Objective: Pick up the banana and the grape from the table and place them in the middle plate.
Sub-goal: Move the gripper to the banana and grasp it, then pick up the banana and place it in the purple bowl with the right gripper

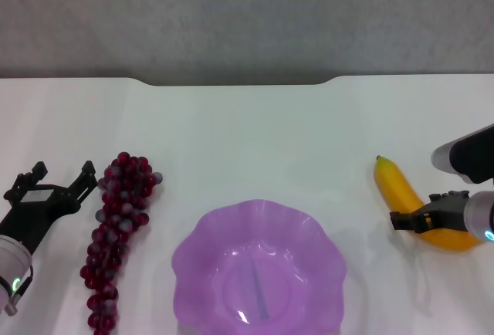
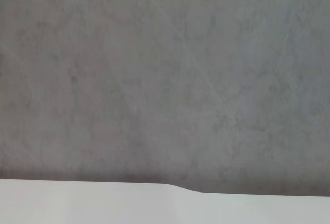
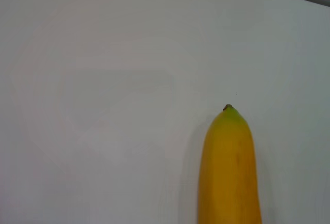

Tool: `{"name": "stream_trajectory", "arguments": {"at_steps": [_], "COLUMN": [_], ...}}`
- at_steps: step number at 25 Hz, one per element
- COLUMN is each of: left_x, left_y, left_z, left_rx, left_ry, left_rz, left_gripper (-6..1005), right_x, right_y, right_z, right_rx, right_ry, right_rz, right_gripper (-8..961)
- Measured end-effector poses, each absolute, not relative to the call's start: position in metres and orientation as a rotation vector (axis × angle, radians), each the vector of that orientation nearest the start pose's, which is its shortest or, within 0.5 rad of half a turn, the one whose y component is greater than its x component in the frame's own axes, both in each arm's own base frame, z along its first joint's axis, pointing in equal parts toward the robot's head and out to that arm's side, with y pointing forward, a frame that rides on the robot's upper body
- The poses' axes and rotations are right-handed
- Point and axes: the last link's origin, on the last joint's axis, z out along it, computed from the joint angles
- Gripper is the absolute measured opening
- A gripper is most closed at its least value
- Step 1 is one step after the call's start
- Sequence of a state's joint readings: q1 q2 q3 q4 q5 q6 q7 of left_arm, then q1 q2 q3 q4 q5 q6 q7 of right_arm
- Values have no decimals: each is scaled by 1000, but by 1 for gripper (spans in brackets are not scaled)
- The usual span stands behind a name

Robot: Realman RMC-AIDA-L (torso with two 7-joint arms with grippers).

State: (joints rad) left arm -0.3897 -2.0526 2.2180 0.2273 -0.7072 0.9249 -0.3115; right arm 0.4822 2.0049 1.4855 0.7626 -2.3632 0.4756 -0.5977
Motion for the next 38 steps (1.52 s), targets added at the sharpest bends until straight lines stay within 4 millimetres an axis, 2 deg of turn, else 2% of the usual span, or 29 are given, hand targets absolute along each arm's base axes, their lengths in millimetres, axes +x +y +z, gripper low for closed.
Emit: {"name": "stream_trajectory", "arguments": {"at_steps": [9, 19, 24, 28, 34, 35, 38], "left_x": [-355, -356, -357, -359, -360, -360, -359], "left_y": [325, 325, 324, 323, 323, 324, 325], "left_z": [-30, -30, -29, -28, -27, -28, -28], "left_rx": [-1646, -1645, -1643, -1639, -1631, -1633, -1636], "left_ry": [-826, -826, -829, -833, -837, -836, -835], "left_rz": [-623, -622, -619, -615, -611, -609, -609], "left_gripper": [890, 890, 890, 890, 890, 890, 890], "right_x": [315, 314, 310, 286, 230, 216, 205], "right_y": [383, 382, 381, 375, 365, 361, 357], "right_z": [-54, -58, -60, -61, -60, -62, -66], "right_rx": [-2142, -2141, -2151, -2224, -2397, -2450, -2505], "right_ry": [929, 895, 907, 926, 871, 866, 846], "right_rz": [-180, -171, -156, -97, -13, 14, 44], "right_gripper": [767, 534, 513, 509, 508, 508, 509]}}
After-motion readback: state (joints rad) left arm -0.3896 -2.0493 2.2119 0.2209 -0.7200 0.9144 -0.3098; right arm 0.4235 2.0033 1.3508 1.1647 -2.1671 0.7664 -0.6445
